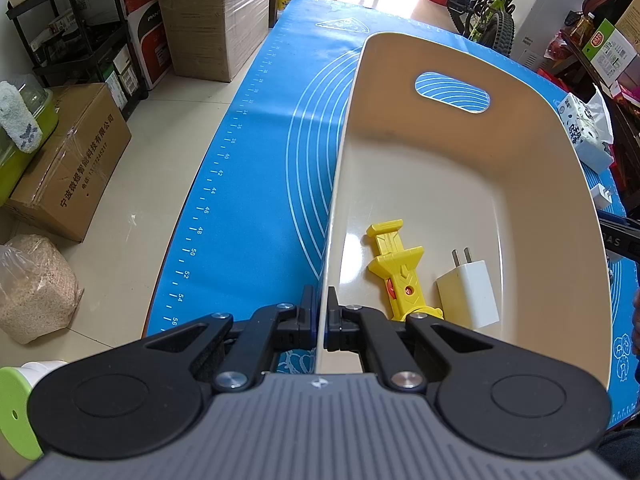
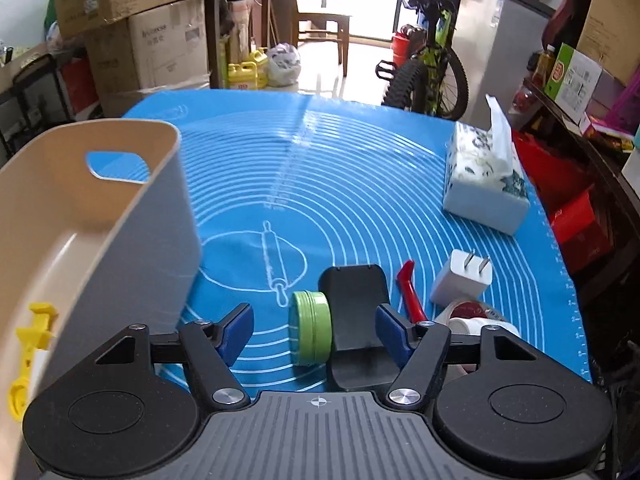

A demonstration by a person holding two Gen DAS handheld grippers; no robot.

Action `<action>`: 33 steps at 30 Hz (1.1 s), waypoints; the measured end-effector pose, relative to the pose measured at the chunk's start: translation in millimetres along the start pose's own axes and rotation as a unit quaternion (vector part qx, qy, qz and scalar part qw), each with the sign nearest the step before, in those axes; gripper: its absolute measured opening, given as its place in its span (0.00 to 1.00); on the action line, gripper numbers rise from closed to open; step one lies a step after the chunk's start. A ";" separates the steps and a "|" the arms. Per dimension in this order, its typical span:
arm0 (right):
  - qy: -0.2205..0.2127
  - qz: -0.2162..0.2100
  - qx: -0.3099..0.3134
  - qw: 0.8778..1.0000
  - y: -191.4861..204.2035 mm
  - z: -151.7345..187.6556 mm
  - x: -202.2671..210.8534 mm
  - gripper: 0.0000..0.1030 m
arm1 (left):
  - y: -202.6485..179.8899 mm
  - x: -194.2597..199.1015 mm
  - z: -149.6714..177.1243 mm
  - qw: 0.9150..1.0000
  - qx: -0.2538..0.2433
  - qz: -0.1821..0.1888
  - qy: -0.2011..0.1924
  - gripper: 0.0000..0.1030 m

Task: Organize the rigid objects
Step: 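Move the right gripper to the green tape roll and grasp it, then carry the green tape roll into the basket and release it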

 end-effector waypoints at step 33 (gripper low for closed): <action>-0.061 -0.004 -0.006 0.998 3.1 -11.1 52.3 0.28 | -1.9 -0.8 -1.5 1.000 -0.002 -0.002 0.003 0.04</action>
Point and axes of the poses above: each gripper's, at about its wrist camera, not at the fingertips, and x roughly against the way its jaws point, y to its left, z to its underside, the point moved 1 cm from there along -x, roughly the way its jaws point, and after that the axes turned 4 degrees about -y, right-handed, at the moved point
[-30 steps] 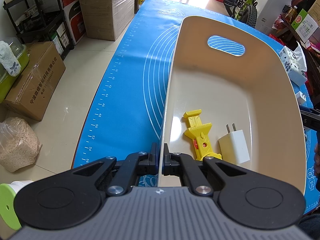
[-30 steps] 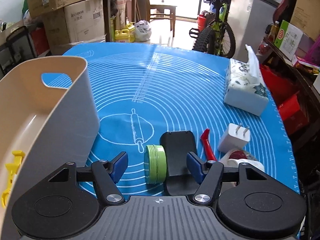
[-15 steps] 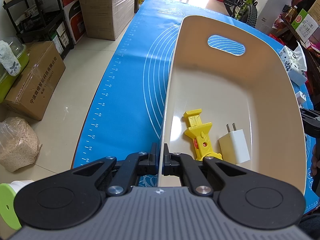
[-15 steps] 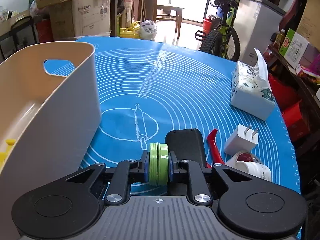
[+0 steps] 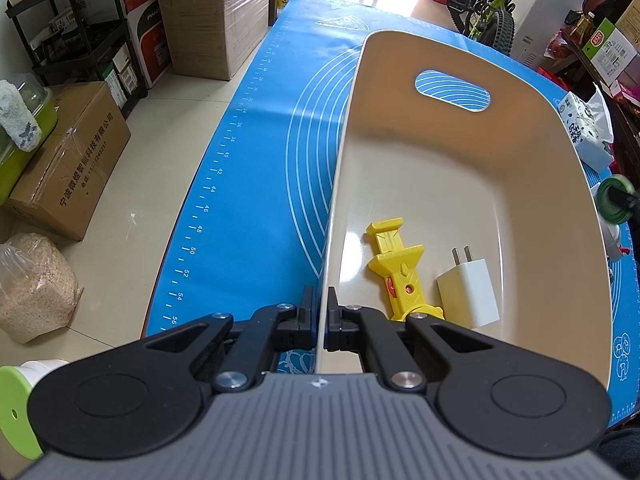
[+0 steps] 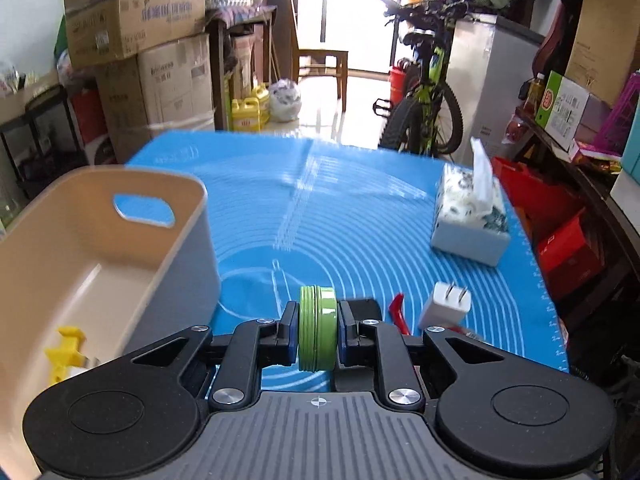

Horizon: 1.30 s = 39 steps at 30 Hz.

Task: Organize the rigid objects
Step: 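Carry the green tape roll into the basket and release it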

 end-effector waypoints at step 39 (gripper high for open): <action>0.115 -0.130 0.090 0.981 181.9 3.1 -8.3 0.28 | -0.4 -1.1 1.4 1.000 -0.002 0.001 0.000 0.04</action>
Point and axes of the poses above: each gripper's, at about its wrist camera, not at the fingertips, and x roughly against the way its jaws point, y to its left, z to its underside, the point moved 1 cm from there along -x, roughly the way its jaws point, and after that the axes turned 4 degrees about -y, right-handed, at the moved point
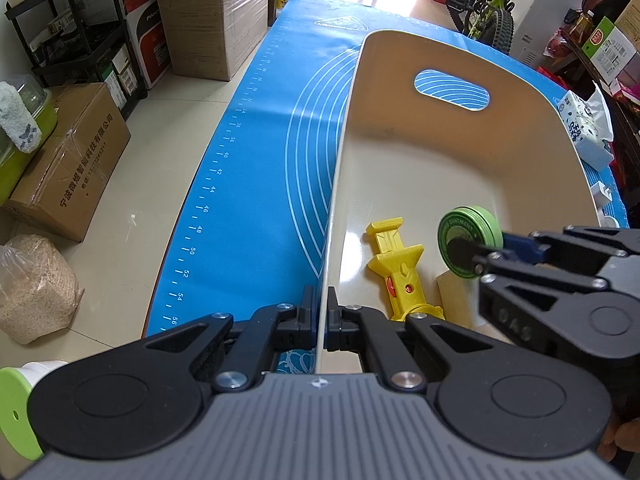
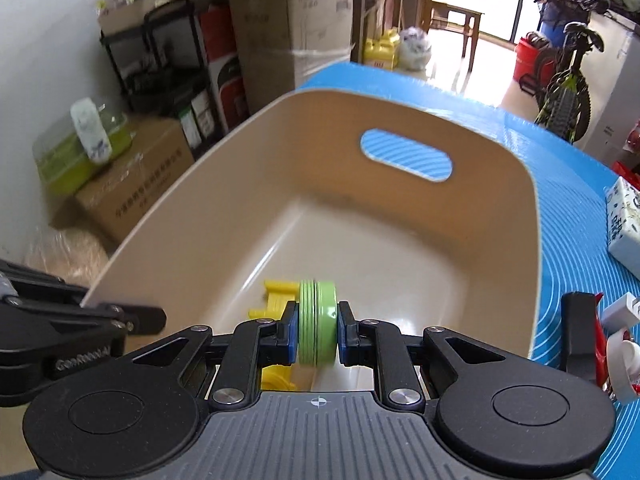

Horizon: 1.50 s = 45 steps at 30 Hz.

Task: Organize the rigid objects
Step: 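Carry the green tape roll into the basket and release it, then move the right gripper to the clear tape roll and grasp its edge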

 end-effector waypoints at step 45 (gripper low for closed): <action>-0.091 0.181 -0.171 0.964 -233.5 44.3 100.8 0.78 | 3.2 1.4 0.7 1.000 0.000 0.000 0.000 0.04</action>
Point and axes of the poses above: each gripper's, at about its wrist camera, not at the fingertips, and x roughly against the way its jaws point, y to its left, z to its underside, the point moved 1 cm from there along -x, roughly the way its jaws point, and after that the axes turned 4 degrees about -y, right-handed, at the moved point
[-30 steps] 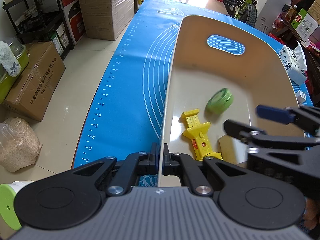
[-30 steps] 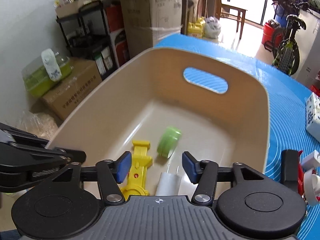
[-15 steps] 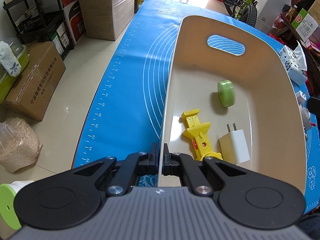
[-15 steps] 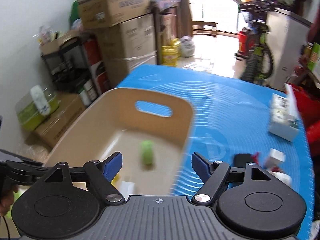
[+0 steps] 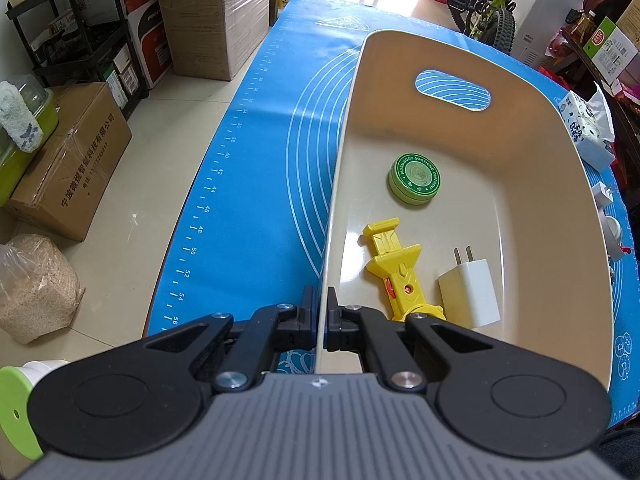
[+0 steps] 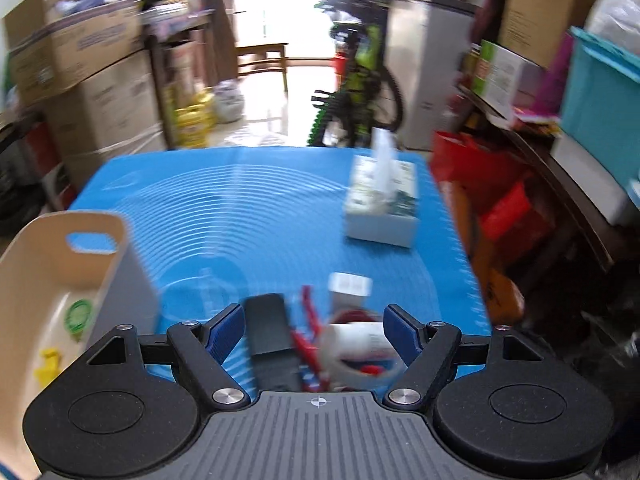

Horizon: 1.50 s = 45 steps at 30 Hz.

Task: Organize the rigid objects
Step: 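Move the right gripper to the clear tape roll and grasp its edge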

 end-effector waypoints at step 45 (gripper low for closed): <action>0.117 -0.025 -0.223 0.967 -99.5 53.9 -103.3 0.16 | -4.6 -0.8 -0.2 1.000 -0.005 -0.010 0.001 0.04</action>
Point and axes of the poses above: each gripper's, at about its wrist camera, not at the fingertips, and x roughly against the way its jaws point, y to its left, z to its underside, the point moved 1 cm from there along -x, roughly the way its jaws point, and after that the axes turned 4 degrees about -y, right-handed, at the moved point
